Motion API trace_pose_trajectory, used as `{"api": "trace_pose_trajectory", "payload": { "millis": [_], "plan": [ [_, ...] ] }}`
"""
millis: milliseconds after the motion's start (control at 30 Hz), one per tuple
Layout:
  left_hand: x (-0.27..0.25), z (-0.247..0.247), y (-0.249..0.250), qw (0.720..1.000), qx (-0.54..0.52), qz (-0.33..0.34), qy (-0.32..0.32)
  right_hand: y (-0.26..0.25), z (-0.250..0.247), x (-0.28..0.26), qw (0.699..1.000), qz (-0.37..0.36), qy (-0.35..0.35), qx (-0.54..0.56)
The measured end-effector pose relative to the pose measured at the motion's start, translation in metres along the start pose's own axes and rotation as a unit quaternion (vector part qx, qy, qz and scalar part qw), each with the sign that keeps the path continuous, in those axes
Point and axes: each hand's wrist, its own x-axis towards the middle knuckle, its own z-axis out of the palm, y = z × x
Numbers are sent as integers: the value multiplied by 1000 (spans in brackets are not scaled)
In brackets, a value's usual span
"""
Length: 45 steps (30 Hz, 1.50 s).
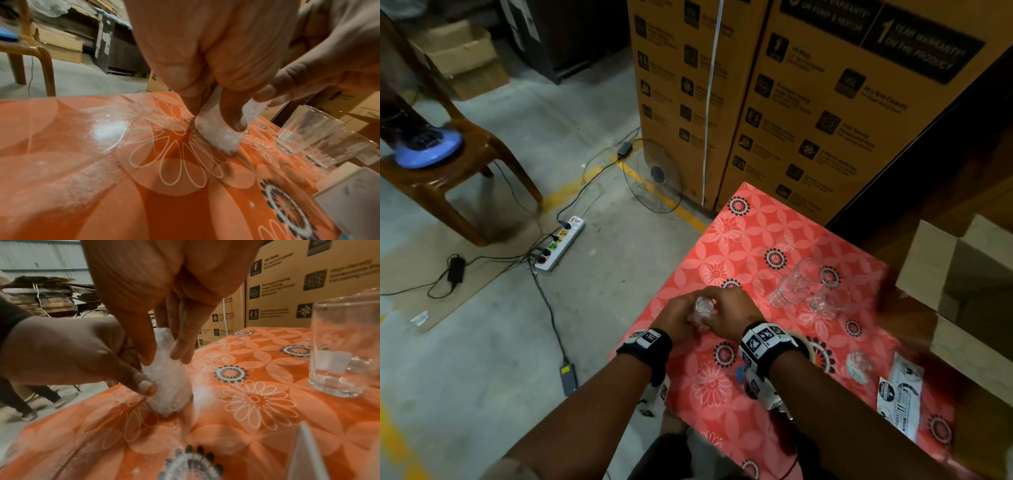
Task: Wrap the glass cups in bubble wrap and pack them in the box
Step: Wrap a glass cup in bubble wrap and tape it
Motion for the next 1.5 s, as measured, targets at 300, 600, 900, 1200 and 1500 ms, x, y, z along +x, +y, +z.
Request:
{"api": "trace_pose_trajectory", "payload": {
  "millis": [300, 600, 900, 1200, 1500],
  "plan": [
    [-10, -3, 6, 994, 38, 70, 69, -3, 16, 4, 998, 34, 25, 52],
    [-9, -15, 9, 997, 30, 46, 50, 36, -31, -35, 975, 73, 94, 189],
    [-2, -11, 34, 967, 134, 174, 132, 130, -28, -130, 947, 208, 223, 97],
    [4, 25, 93, 955, 121, 258, 81, 166, -52, -131, 954, 218, 189, 79],
    [0, 53, 111, 977, 148, 147, 42, 161, 0, -190, 954, 287, -4, 89]
  ]
}}
